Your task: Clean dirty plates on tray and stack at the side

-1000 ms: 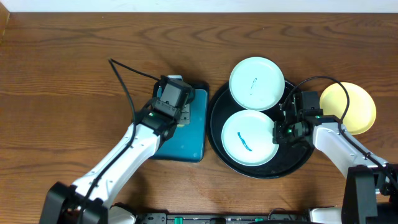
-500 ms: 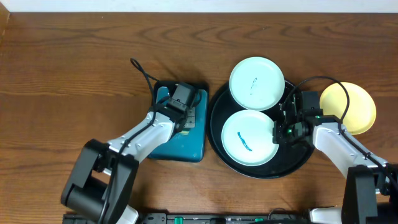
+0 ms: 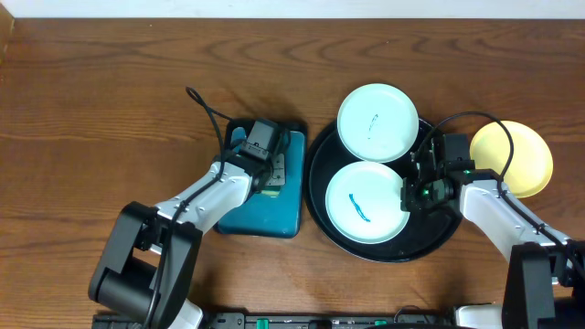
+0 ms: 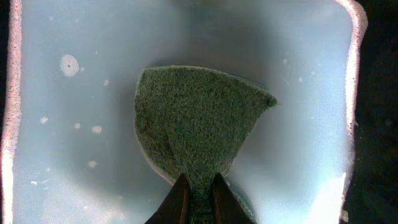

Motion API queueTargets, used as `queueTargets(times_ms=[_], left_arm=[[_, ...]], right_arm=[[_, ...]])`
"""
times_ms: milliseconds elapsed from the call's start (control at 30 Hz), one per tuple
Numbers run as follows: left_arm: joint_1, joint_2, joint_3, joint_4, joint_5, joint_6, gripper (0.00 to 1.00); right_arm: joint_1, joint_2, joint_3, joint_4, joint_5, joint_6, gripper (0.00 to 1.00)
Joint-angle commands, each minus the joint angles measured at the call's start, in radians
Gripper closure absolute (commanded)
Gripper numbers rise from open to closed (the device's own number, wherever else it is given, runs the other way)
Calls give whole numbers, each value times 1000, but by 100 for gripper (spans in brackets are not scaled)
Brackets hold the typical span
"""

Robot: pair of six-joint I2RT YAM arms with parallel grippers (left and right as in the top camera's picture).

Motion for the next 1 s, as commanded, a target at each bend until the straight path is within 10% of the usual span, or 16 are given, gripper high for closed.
queueTargets(times_ms=[0,967], left_arm=[[27,7,-26,-8,26,-9,93],[327,-167,-26,-23,673,268,93]], right_arm=[[11,45,-6,12,40,11,99],[11,45,-6,14,40,11,99]])
